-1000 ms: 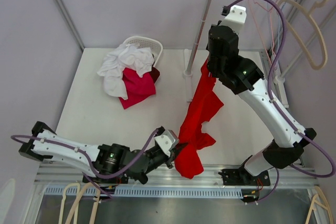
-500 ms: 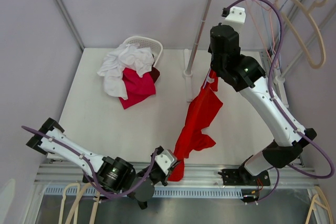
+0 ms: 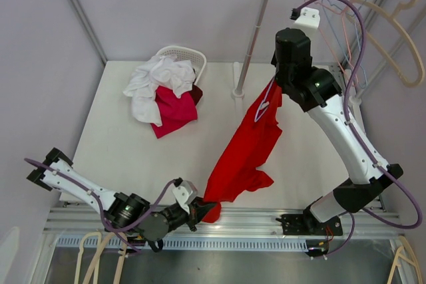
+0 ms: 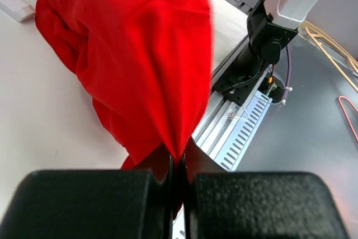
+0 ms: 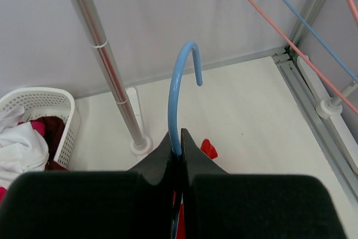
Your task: Remove the t-shirt from the hanger
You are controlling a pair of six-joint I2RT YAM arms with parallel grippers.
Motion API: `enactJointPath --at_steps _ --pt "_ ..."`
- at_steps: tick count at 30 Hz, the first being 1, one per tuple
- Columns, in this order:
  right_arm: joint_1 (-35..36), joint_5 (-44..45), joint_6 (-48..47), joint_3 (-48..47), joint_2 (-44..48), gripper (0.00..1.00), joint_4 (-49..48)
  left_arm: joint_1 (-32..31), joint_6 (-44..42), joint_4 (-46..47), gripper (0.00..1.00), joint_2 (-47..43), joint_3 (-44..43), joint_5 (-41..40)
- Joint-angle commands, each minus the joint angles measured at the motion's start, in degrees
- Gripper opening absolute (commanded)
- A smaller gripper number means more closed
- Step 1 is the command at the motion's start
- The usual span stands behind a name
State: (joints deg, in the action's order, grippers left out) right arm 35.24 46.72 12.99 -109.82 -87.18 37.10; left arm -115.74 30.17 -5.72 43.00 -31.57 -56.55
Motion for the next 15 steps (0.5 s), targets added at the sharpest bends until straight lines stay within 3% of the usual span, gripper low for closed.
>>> enactJointPath --at_steps 1,5,7,8,9,11,12,15 --pt "-4.39 1.27 0.19 -1.45 2.45 0.0 -6.88 -1.33 7.08 -3.32 0.01 -0.91 1.78 6.38" --pt "-2.29 0.56 1.68 -1.1 3.41 0.0 -6.34 4.36 8.76 -8.61 0.01 4.01 -2.51 7.84" --pt "-0.62 1.01 1.77 -1.45 3.59 0.0 -6.08 12.62 6.93 -4.77 0.01 6.72 -3.05 11.88" --pt "1.21 0.92 1.95 -1.88 3.68 0.0 -4.77 16.48 6.22 -3.18 0.01 7.79 -3.58 19.22" --pt "1.93 0.57 2.38 -3.11 3.77 0.0 -3.71 24.35 5.78 -1.77 0.01 9.1 -4.37 23.12" --pt "2.98 -3.63 5.19 -4.61 3.94 0.0 0.57 31.86 4.99 0.0 0.01 14.79 -7.61 32.24" --pt "3.16 -5.57 6.07 -5.05 4.55 0.0 1.91 37.55 4.2 0.44 0.01 17.0 -10.41 34.3" --pt "3.86 -11.03 8.1 -6.63 5.7 0.0 5.94 44.96 0.95 -0.52 0.01 26.14 -18.24 36.51"
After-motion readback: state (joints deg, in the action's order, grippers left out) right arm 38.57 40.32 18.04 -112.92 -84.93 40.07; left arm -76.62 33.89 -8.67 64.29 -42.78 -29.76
